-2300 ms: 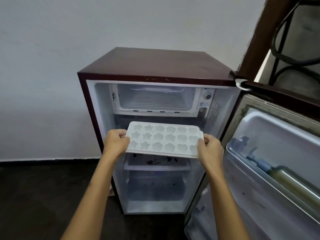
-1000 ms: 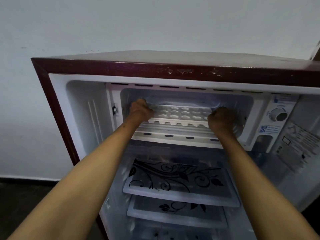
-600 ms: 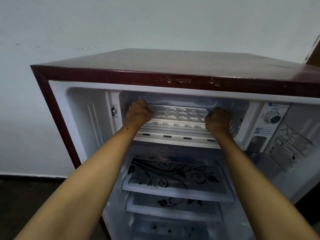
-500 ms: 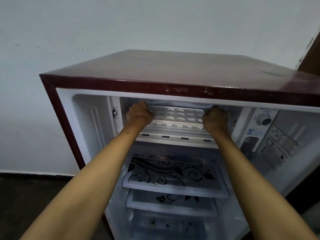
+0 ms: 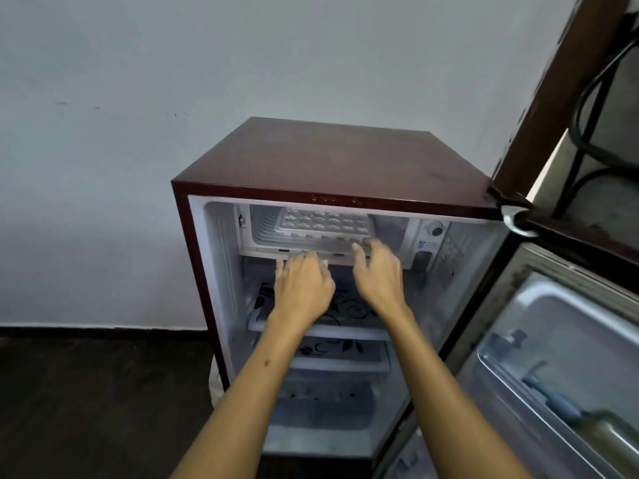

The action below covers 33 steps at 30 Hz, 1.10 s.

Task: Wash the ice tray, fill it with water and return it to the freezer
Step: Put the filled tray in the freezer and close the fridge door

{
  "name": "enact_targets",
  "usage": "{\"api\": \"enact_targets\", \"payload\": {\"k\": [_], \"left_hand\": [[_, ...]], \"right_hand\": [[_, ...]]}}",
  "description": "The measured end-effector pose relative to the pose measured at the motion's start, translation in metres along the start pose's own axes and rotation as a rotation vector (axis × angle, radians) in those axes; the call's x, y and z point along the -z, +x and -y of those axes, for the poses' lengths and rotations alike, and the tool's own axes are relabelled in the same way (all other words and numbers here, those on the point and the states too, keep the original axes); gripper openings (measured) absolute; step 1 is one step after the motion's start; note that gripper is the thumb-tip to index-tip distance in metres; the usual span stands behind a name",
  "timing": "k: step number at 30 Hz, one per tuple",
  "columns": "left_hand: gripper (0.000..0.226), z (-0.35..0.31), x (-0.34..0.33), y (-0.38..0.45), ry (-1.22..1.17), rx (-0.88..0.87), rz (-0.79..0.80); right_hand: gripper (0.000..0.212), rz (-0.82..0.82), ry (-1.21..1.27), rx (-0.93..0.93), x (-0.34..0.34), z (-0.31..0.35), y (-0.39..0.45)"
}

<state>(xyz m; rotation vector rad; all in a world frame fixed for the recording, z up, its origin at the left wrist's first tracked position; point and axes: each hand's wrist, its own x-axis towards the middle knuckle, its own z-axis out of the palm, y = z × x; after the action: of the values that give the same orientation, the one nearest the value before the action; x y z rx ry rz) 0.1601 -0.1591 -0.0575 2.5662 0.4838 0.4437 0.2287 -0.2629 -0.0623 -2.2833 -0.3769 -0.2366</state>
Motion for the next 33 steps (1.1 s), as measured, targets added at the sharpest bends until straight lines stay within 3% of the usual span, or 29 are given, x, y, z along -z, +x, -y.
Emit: {"api": "enact_targets", "payload": {"k": [9, 22, 33], "left_hand": [[0.036, -0.01, 0.012, -0.114, -0.035, -0.11, 0.018], [0.047, -0.039, 0.026, -0.258, -0.119, -0.29, 0.1], [0.045, -0.092, 0.012, -0.333, -0.237, -0.383, 0.17]], "right_hand": [[0.041, -0.081, 0.107, 0.04, 0.035, -0.005, -0.125], [0.044, -0.389, 0.047, -0.032, 0.113, -0.018, -0.291], [0.028, -0.894, 0.035, -0.157, 0.222, -0.095, -0.367]]}}
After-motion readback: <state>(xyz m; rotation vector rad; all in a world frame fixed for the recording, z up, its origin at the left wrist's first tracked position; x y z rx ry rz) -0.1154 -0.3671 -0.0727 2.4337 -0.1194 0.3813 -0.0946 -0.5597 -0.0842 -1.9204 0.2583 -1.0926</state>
